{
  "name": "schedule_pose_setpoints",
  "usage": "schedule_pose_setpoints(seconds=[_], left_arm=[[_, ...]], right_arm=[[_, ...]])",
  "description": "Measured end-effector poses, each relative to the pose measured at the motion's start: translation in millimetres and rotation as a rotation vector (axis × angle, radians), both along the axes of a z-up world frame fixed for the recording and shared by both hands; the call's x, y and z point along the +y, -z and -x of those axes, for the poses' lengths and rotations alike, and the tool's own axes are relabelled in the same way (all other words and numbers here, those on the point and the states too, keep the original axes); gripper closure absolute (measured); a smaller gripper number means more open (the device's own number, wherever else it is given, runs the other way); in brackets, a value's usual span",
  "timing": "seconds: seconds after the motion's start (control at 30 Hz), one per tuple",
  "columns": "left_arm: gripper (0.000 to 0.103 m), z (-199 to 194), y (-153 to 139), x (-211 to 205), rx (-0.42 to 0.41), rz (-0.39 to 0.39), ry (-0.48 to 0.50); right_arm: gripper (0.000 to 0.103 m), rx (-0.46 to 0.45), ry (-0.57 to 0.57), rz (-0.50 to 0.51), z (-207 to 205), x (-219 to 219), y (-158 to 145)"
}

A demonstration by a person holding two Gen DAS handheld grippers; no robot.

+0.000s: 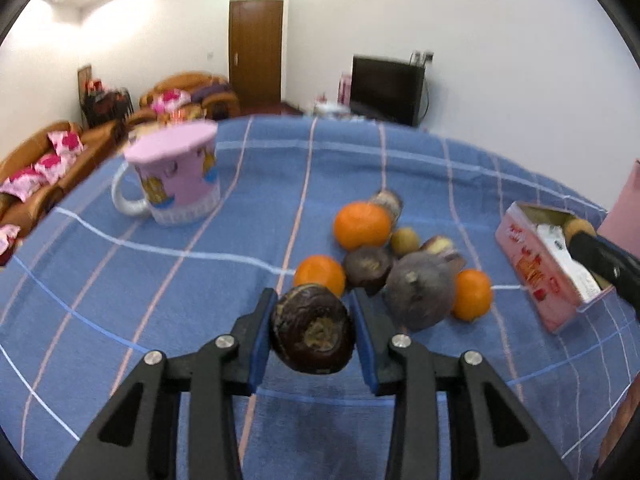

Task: Organize fruits
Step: 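Carry both fruits into the pink tin and open both tools to release them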

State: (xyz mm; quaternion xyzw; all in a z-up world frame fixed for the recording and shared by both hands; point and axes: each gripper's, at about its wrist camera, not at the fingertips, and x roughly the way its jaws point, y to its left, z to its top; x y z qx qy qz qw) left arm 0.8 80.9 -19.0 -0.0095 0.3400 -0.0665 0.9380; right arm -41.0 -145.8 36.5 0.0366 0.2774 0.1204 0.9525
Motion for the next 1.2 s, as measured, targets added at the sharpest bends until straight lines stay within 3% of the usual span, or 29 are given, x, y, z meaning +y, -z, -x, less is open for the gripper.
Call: schedule_pose_setpoints(seconds=[0.2, 0.4, 0.67, 0.8, 1.2], left_arm=[[0.064, 11.0, -25.6, -34.0, -0.093, 0.027, 0.063], [0.064, 9.4, -38.7, -91.4, -0.127, 0.024, 0.157], [0.064, 2.9, -39.1, -179.3, -0.102, 0.037, 0.294], [0.064, 1.3, -32.4, -218.4, -0.079, 0.002, 0.332], [0.064, -14.1, -11.3, -250.4, -0.005, -0.04, 0.325]], right_arm=[[0.075, -0.042, 0.095, 0.016, 6.9, -45.7, -6.8], [0.075, -0.023, 0.203, 0.028, 4.8, -99.5, 0.2], [0.075, -0.002, 0.292, 0.06, 4.6, -146.6, 7.9], [0.075, 0.028, 0.302, 0.075, 2.0, -160.3, 17.4], [0.074, 0.104, 0.298, 0.09, -9.7, -171.2, 36.3]])
